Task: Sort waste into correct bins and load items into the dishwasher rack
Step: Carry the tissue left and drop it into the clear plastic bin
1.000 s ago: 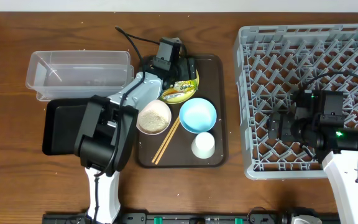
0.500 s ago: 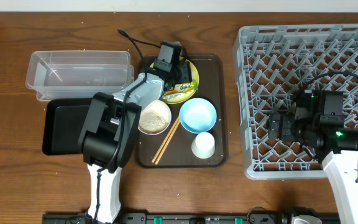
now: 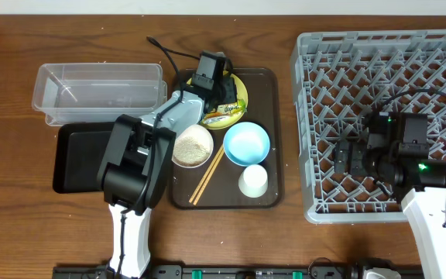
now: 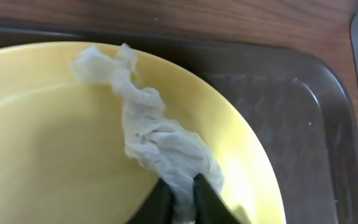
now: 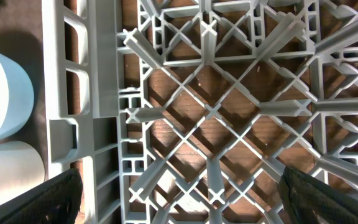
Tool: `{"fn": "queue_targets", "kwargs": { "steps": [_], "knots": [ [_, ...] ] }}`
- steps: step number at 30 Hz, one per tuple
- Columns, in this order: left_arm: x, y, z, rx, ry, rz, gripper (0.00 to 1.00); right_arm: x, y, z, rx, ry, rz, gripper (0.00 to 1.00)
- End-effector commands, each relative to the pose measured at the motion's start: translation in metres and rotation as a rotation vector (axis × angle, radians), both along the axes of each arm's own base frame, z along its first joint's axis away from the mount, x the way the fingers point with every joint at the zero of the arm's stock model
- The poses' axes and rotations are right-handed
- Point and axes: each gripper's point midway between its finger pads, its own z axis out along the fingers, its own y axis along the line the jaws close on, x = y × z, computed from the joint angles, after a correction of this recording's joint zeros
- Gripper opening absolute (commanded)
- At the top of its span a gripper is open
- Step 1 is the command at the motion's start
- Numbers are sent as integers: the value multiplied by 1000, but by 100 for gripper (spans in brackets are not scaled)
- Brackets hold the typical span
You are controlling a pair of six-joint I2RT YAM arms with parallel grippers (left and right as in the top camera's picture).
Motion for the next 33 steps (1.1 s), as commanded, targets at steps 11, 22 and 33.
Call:
{"fn": "queue_targets", "kwargs": {
  "steps": [11, 22, 33],
  "knots": [
    [5, 35, 73, -6, -69, 54, 8, 2, 4, 7, 12, -10, 5, 99],
    [-22, 154, 150, 18, -54, 281, 6, 1, 4, 7, 12, -8, 5, 99],
    [-32, 223, 111, 43, 82, 443, 6, 1, 4, 7, 12, -8, 5, 99]
  ]
}}
